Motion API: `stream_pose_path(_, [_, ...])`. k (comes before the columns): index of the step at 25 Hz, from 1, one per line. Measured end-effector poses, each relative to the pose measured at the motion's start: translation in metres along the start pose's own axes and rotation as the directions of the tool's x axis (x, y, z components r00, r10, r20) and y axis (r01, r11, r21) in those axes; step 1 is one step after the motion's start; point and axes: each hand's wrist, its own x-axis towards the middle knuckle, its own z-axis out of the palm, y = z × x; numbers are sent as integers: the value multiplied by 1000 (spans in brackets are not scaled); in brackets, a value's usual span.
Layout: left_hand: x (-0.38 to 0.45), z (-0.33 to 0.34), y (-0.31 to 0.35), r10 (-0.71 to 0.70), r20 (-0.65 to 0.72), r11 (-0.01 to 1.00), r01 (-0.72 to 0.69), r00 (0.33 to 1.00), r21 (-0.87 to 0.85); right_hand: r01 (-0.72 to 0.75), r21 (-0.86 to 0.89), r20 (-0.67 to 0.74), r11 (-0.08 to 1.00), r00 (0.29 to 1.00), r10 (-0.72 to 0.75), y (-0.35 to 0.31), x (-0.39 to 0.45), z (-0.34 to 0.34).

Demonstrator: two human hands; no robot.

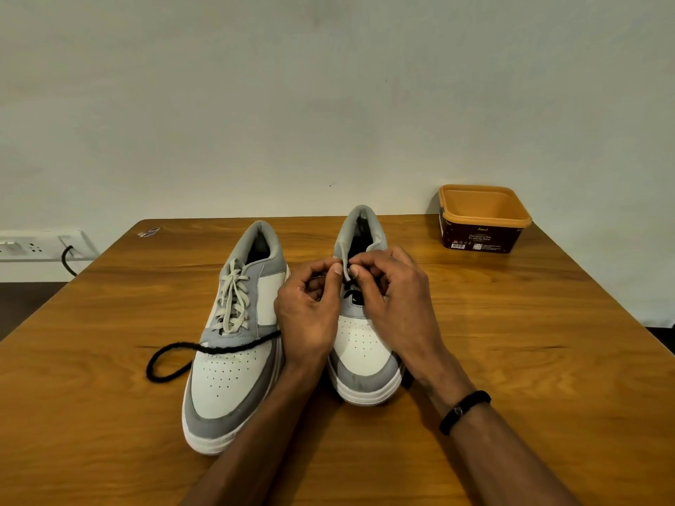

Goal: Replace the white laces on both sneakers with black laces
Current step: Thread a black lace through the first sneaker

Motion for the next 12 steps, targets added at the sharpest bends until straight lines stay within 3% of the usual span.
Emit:
stream_pose_path(3, [2,-1,2,29,35,998,-30,999,51,20,-48,28,999,999,-19,1,2,-2])
stream_pose_path(8, [3,0,0,111,-5,982,-109,994,157,119,-352,137,928,988,-75,10,8,-20])
stream_pose_path(12, [10,-3,12,22,-126,998,-28,992,-51,174,-351,161,920,979,-124,16,12,-34])
